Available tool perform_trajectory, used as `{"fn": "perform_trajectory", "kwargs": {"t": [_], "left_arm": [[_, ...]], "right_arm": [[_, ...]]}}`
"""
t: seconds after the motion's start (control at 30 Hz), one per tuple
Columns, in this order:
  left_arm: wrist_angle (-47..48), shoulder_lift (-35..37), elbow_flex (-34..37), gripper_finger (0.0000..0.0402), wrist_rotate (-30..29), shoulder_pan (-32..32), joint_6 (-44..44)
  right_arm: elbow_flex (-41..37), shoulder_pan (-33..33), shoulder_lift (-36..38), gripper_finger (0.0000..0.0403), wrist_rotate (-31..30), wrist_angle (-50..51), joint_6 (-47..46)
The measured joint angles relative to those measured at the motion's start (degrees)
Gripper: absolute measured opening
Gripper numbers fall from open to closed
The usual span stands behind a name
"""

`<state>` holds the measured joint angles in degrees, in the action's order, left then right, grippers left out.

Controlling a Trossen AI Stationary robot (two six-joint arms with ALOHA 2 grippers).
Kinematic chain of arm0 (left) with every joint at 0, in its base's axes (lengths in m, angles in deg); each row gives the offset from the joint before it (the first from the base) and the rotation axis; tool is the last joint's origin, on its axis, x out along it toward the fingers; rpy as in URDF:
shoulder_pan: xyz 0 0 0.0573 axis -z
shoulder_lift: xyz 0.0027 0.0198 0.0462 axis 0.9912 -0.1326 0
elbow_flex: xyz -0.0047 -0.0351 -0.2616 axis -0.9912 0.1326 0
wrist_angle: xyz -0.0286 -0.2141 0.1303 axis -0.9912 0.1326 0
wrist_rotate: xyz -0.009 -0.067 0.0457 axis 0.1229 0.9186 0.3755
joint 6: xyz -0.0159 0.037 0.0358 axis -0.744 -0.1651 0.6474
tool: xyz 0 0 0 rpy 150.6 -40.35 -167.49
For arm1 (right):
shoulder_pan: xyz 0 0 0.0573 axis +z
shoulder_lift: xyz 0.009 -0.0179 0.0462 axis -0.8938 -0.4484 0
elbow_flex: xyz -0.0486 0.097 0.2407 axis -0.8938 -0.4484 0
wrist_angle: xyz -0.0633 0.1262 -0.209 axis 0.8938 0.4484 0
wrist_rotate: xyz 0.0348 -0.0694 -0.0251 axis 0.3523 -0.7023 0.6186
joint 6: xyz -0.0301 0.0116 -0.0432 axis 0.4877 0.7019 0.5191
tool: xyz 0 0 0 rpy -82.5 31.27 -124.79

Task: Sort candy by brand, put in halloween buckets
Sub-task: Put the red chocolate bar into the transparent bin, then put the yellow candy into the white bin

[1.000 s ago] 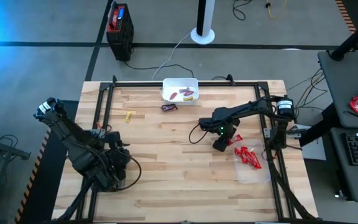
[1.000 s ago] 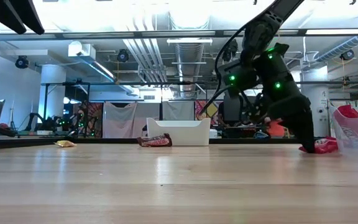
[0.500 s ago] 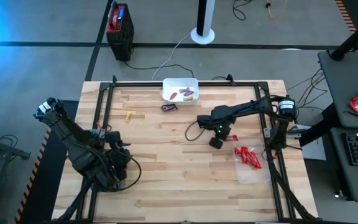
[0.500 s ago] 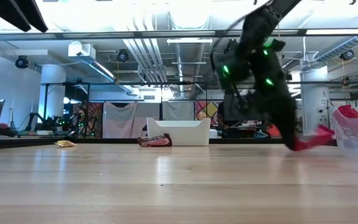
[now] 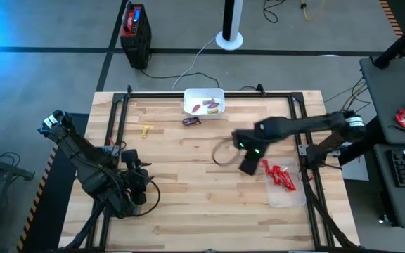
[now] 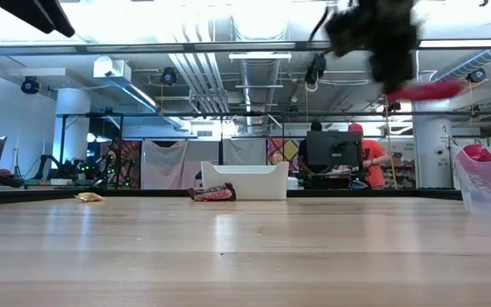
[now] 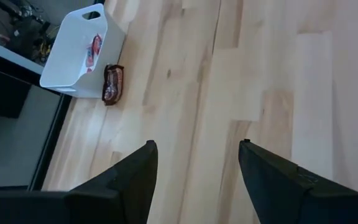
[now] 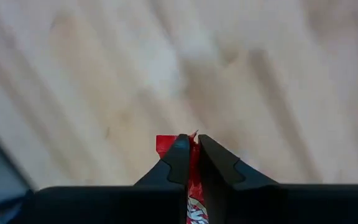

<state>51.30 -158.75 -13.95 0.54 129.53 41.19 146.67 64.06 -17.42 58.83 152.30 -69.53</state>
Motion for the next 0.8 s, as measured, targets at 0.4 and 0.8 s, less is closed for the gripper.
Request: {"fn": "perform_trajectory", "kwargs": {"t": [0.4, 0.8], "left_arm": [[-12.6, 0.0, 0.22, 0.0208, 1.12, -0.53, 5.45], [-19.93, 0.0, 0.2, 0.0207, 3.88, -10.92, 7.69]], "right_arm": [[-5.04, 21.18, 9.85, 0.0054, -15.4, 10.17, -30.69], [-13.72, 23.69, 10.3, 0.0183, -25.64, -3.13, -31.04]]}}
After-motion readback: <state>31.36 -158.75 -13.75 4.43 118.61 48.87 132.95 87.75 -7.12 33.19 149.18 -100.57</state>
